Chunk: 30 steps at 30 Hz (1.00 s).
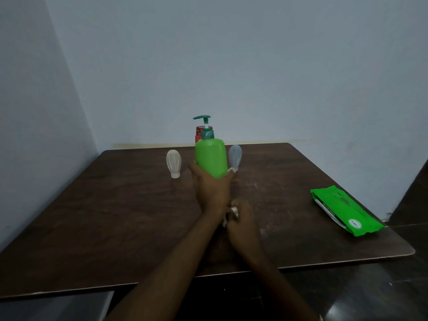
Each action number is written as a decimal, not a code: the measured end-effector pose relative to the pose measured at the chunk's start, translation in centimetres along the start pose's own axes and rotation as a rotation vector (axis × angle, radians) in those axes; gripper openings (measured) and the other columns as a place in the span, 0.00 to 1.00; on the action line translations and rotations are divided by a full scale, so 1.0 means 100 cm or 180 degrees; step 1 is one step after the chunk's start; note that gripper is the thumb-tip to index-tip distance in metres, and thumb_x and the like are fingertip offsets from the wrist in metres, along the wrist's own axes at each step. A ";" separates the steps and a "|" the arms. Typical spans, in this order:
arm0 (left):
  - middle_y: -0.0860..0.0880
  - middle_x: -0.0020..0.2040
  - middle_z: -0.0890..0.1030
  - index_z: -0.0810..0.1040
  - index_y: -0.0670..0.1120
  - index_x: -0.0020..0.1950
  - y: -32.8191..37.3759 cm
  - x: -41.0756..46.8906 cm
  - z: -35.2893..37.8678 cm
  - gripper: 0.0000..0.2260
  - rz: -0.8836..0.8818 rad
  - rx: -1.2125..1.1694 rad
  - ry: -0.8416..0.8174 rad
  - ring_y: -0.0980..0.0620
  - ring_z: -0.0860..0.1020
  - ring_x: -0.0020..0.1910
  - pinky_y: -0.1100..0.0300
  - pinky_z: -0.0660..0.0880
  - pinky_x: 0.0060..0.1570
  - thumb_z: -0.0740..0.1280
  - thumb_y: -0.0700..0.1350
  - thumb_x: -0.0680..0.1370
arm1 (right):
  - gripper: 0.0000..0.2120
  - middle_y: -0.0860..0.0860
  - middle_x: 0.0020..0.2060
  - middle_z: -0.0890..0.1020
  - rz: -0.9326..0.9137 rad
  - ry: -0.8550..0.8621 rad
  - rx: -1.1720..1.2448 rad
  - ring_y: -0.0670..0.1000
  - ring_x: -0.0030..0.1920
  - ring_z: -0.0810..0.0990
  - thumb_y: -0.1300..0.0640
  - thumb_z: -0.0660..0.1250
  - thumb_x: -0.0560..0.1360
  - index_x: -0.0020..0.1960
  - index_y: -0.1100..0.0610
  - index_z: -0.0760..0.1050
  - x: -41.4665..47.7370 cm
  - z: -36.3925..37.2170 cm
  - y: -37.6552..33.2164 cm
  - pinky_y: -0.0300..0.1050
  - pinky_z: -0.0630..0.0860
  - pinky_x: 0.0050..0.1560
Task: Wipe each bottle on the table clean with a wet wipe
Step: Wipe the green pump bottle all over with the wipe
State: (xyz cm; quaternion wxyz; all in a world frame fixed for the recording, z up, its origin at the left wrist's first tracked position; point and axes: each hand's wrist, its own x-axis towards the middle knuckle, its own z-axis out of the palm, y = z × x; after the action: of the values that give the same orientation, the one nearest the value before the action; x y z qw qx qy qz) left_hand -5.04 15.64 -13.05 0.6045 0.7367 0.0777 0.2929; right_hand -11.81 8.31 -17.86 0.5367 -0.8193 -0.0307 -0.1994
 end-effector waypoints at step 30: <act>0.42 0.67 0.75 0.61 0.42 0.78 -0.049 0.012 -0.058 0.46 0.3260 0.3552 -0.1561 0.42 0.76 0.61 0.46 0.76 0.57 0.70 0.67 0.70 | 0.09 0.56 0.44 0.75 -0.1356 -0.0187 -0.2537 0.58 0.47 0.74 0.63 0.72 0.64 0.44 0.59 0.79 0.069 -0.071 0.000 0.46 0.69 0.41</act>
State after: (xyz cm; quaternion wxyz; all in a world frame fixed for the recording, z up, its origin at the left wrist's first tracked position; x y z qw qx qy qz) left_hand -5.92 22.33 -16.64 -0.0636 0.9183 -0.2706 0.2817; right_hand -7.50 0.89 -12.90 0.1252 -0.9428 -0.1346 -0.2783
